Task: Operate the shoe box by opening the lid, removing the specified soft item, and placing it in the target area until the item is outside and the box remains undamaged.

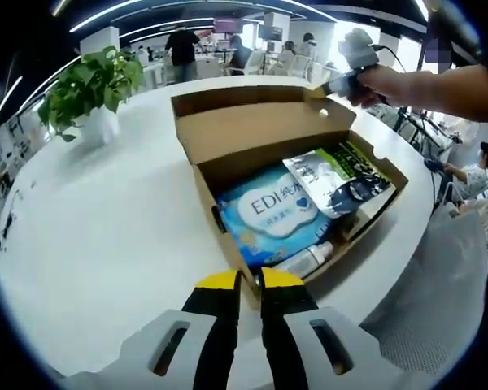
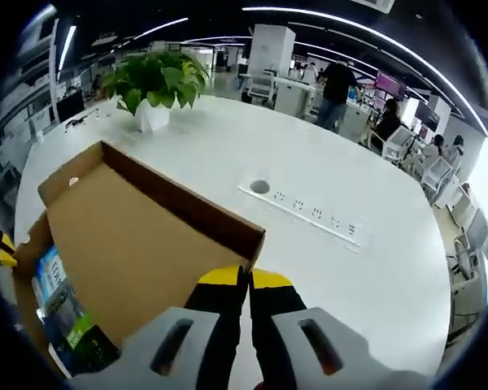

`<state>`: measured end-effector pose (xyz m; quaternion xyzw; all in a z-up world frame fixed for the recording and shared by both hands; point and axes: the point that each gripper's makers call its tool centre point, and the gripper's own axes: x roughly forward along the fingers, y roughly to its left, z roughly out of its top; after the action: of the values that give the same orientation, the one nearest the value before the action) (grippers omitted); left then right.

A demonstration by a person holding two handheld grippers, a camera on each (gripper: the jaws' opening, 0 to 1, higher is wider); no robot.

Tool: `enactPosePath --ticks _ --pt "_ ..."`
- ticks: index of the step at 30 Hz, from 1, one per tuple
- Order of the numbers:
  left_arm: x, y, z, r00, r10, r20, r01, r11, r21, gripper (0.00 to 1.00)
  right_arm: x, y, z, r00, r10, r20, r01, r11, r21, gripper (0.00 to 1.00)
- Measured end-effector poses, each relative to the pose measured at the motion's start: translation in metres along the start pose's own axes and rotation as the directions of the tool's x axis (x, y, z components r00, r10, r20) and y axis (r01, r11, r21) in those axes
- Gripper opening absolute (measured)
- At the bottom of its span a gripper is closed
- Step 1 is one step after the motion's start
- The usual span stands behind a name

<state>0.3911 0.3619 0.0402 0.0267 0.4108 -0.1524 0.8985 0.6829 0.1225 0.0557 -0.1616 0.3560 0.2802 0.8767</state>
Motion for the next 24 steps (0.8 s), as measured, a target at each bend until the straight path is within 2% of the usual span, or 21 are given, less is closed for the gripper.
enactPosePath --ticks 1,3,4,6,8,14,20,24 --pt "0.0 0.0 0.0 1.0 0.001 0.001 -0.001 1.0 -0.001 0.05 0.006 -0.001 -0.001 1.0 -0.002 -0.004 0.002 1.0 -0.002 0.0" --pt "0.0 0.0 0.0 1.0 0.005 0.001 -0.005 1.0 -0.005 0.05 0.013 0.002 -0.011 0.998 0.017 -0.065 -0.017 1.0 0.008 0.0" --pt "0.0 0.0 0.0 1.0 0.008 0.002 -0.008 1.0 -0.003 0.05 0.017 0.0 -0.011 0.998 0.014 -0.059 -0.013 1.0 0.023 0.0" --pt "0.0 0.0 0.0 1.0 0.011 0.002 -0.011 1.0 0.0 0.05 0.022 0.003 -0.018 0.994 0.025 -0.103 -0.021 0.999 0.039 0.0" --pt "0.0 0.001 0.0 1.0 0.014 0.004 -0.014 1.0 -0.003 0.05 0.03 0.0 -0.022 0.992 0.027 -0.121 -0.023 0.999 0.039 0.01" --pt "0.001 0.001 0.001 1.0 0.02 0.004 -0.02 1.0 -0.002 0.06 0.035 0.004 -0.034 0.982 0.04 -0.182 -0.036 0.999 0.027 0.01" --pt "0.001 0.001 0.001 1.0 0.024 0.012 -0.024 1.0 -0.008 0.06 0.036 0.005 -0.037 0.977 0.054 -0.206 -0.053 0.999 0.015 0.02" --pt "0.001 0.001 0.002 1.0 0.025 0.013 -0.025 1.0 -0.004 0.06 0.036 0.004 -0.032 0.981 0.065 -0.181 -0.064 0.998 0.012 0.05"
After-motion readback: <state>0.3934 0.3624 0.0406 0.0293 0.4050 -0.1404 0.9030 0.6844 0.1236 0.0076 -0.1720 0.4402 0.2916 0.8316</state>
